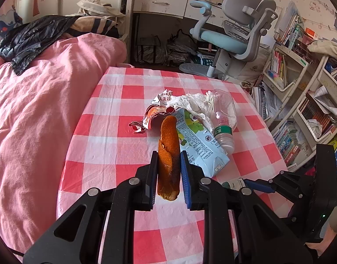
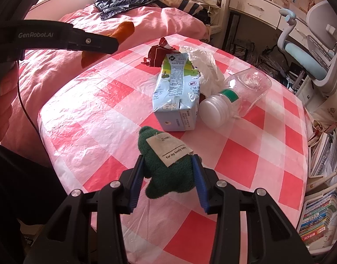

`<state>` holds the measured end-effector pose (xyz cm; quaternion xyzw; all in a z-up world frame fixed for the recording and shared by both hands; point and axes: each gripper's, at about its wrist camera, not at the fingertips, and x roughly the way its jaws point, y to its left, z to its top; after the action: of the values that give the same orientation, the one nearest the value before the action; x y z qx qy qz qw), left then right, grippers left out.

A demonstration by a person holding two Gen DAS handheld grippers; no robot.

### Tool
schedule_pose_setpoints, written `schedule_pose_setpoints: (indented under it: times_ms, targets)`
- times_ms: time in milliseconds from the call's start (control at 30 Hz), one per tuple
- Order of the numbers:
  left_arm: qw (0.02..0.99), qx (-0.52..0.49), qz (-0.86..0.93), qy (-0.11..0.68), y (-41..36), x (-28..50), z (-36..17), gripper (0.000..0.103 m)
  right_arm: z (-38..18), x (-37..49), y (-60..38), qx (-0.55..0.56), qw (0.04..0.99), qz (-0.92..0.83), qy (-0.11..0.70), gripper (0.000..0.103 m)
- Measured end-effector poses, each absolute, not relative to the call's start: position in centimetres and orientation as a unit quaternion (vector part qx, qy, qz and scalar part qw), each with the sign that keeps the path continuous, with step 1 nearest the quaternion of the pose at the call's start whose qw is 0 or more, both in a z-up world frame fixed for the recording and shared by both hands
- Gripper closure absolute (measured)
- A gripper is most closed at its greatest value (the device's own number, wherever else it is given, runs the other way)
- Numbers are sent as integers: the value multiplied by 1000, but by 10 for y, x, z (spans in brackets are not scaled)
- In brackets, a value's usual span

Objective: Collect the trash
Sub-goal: 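Lift and hold the orange peel and green plush above the table, then carry peel and plush over the yellow bin and open both tools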

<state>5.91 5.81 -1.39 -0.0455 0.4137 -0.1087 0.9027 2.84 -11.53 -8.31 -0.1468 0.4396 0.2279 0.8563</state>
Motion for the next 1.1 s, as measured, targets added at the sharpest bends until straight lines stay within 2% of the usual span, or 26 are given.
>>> schedule_pose_setpoints:
  times_ms: [400,700,867,1100]
  targets:
    - [903,-47,-114,411,57,60,-11,84,-73,29,-122,-134,868,221,424,60]
    - [905,-43,-175,386,36,47,1,84,-5,7,-186,-70,918,170,353,60]
    - [893,-26,-255,370,-12,29,13,84,8,-36,-274,-61,929,96,351,60]
    - [839,61,-374,391,-162,-3,-1,84,-72,-94,-397,0,901,-7,433,60]
